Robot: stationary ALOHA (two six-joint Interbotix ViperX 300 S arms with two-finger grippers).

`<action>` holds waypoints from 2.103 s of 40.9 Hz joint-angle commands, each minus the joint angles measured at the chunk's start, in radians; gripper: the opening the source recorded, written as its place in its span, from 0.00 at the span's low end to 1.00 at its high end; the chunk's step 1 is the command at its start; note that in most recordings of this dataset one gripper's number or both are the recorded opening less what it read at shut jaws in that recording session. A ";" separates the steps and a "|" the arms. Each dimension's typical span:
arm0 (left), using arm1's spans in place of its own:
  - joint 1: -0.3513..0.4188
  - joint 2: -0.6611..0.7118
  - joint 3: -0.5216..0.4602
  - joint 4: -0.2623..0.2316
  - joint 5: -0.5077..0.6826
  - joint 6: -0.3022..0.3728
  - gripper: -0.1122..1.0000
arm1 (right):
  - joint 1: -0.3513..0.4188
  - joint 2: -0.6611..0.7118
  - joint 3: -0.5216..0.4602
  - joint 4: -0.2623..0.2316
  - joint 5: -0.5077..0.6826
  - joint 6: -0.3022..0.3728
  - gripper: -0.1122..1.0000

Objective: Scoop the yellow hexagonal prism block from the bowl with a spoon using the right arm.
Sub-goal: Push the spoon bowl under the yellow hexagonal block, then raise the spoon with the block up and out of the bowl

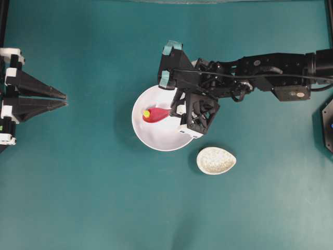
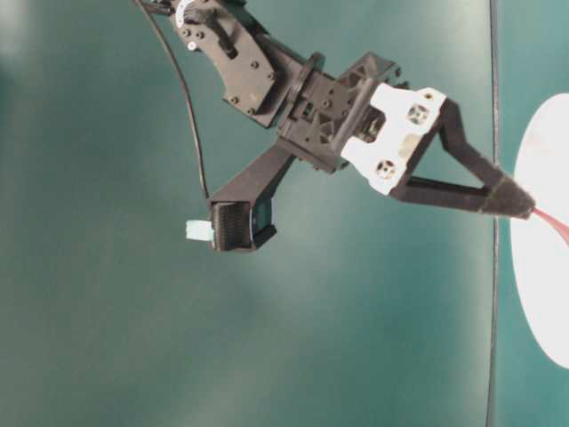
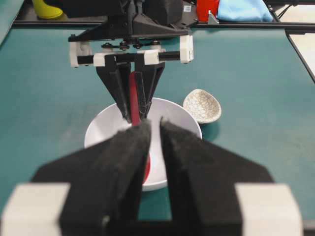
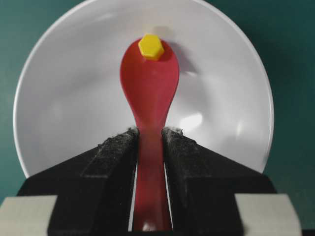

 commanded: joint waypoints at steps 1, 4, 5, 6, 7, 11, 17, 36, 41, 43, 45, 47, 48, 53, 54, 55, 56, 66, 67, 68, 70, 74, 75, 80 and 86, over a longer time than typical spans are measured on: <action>0.002 0.005 -0.028 0.003 -0.003 0.002 0.24 | -0.002 -0.046 0.002 0.003 -0.023 0.006 0.33; 0.002 0.005 -0.028 0.002 -0.003 0.002 0.24 | 0.002 -0.057 0.017 0.003 -0.037 0.008 0.33; 0.002 0.005 -0.028 0.002 -0.002 0.002 0.24 | 0.003 -0.060 0.021 0.005 -0.043 0.009 0.33; 0.002 0.005 -0.028 0.003 -0.002 0.002 0.24 | 0.005 -0.063 0.026 0.005 -0.048 0.009 0.33; 0.002 0.005 -0.028 0.002 -0.003 0.002 0.24 | 0.005 -0.067 0.034 0.005 -0.055 0.009 0.33; 0.002 0.005 -0.028 0.002 -0.002 0.002 0.24 | 0.011 -0.089 0.064 0.011 -0.087 0.011 0.33; 0.002 0.005 -0.028 0.002 0.000 0.002 0.24 | 0.018 -0.124 0.114 0.028 -0.144 0.011 0.33; 0.002 0.005 -0.028 0.002 0.002 0.002 0.24 | 0.051 -0.236 0.227 0.034 -0.333 0.011 0.33; 0.002 0.005 -0.028 0.002 0.002 0.002 0.24 | 0.060 -0.267 0.259 0.034 -0.393 0.011 0.33; 0.002 0.005 -0.028 0.002 0.002 0.002 0.24 | 0.060 -0.281 0.272 0.034 -0.416 0.011 0.33; 0.002 0.005 -0.028 0.002 0.002 0.002 0.24 | 0.063 -0.288 0.281 0.034 -0.433 0.011 0.33; 0.002 0.005 -0.028 0.002 0.002 0.002 0.24 | 0.063 -0.302 0.291 0.032 -0.454 0.009 0.33; 0.002 0.005 -0.028 0.002 0.002 0.002 0.24 | 0.064 -0.310 0.298 0.031 -0.466 0.009 0.33; 0.002 0.005 -0.028 0.002 0.002 0.002 0.24 | 0.064 -0.347 0.318 0.029 -0.503 -0.003 0.33; 0.002 0.005 -0.028 0.002 0.002 0.002 0.24 | 0.066 -0.353 0.321 0.029 -0.506 -0.005 0.33; 0.002 0.005 -0.028 0.002 0.002 0.002 0.24 | 0.064 -0.359 0.322 0.028 -0.511 -0.005 0.33; 0.002 0.005 -0.028 0.003 0.002 0.002 0.24 | 0.066 -0.364 0.325 0.026 -0.514 -0.006 0.33; 0.002 0.005 -0.028 0.002 0.002 0.002 0.24 | 0.066 -0.434 0.348 -0.005 -0.541 -0.011 0.33; 0.002 0.005 -0.028 0.003 0.002 0.002 0.24 | 0.064 -0.439 0.348 -0.006 -0.545 -0.011 0.33; 0.002 0.006 -0.028 0.003 0.002 0.002 0.24 | 0.064 -0.443 0.351 -0.006 -0.549 -0.011 0.33; 0.002 0.005 -0.028 0.002 0.002 0.002 0.24 | 0.064 -0.451 0.356 -0.008 -0.554 -0.011 0.33; 0.002 0.005 -0.028 0.002 0.000 0.002 0.24 | 0.066 -0.459 0.360 -0.009 -0.554 -0.011 0.33; 0.002 0.005 -0.028 0.003 0.002 0.002 0.24 | 0.066 -0.460 0.360 -0.009 -0.554 -0.012 0.33; 0.002 0.005 -0.028 0.002 0.000 0.002 0.24 | 0.066 -0.462 0.362 -0.009 -0.554 -0.012 0.33; 0.002 0.005 -0.028 0.002 0.000 0.002 0.24 | 0.066 -0.460 0.362 -0.012 -0.555 -0.012 0.33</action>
